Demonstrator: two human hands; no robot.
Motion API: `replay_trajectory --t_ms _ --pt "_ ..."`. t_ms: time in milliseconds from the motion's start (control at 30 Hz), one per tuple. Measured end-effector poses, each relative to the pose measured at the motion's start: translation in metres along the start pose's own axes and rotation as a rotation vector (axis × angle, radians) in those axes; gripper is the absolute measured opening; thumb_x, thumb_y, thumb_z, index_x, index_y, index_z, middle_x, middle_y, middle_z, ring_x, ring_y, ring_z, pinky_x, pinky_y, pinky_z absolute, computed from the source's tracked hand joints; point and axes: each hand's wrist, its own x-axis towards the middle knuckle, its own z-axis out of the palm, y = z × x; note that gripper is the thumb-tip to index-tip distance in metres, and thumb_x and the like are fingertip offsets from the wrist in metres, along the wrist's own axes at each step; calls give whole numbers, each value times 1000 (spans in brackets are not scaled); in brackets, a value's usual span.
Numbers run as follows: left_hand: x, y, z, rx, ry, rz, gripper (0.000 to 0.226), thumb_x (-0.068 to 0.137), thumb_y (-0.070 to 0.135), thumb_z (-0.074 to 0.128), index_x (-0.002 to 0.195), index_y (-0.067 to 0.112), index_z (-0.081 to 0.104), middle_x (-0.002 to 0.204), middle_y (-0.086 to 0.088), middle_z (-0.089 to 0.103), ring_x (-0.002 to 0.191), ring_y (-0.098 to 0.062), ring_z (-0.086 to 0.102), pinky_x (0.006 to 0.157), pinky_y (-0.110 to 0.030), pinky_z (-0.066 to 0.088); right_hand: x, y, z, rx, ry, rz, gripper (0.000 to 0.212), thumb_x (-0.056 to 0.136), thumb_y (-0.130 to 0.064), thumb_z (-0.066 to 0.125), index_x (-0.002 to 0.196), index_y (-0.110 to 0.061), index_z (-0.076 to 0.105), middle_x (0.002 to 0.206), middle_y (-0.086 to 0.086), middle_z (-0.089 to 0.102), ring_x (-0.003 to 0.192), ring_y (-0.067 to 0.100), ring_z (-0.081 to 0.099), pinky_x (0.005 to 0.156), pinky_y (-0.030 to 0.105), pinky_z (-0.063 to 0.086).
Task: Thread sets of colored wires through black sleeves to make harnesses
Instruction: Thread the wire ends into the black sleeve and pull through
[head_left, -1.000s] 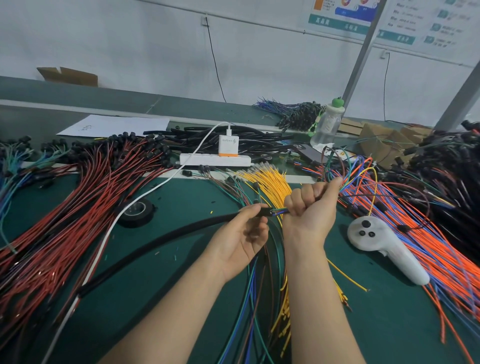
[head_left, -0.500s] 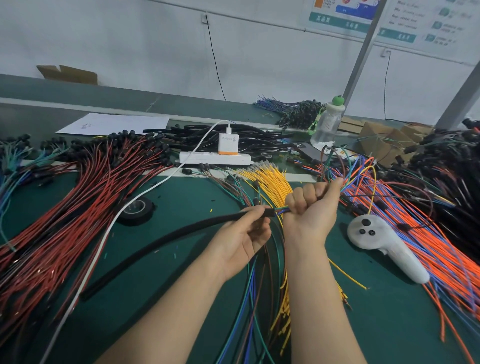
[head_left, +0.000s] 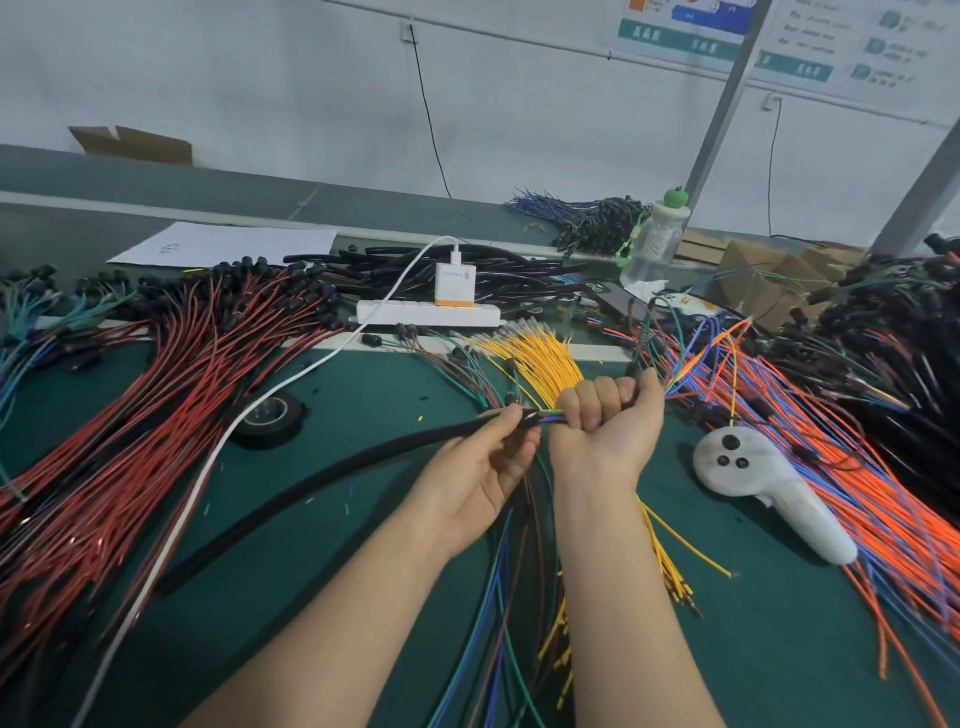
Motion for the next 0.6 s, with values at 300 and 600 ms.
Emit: replay_trajectory --t_ms 300,600 --pt "-2 4 -1 -49 -14 6 10 85 5 59 85 1 68 72 -8 67 62 -10 68 55 -13 54 -1 3 -2 -12 11 11 47 101 -30 40 57 -21 25 41 -8 16 32 8 13 32 19 12" --pt "-1 3 -1 -17 -6 6 12 89 3 55 85 2 66 72 -8 68 63 -11 68 57 -14 54 1 2 -3 -67 -29 -5 46 101 -32 39 59 -20 26 40 -8 16 31 8 13 32 18 11"
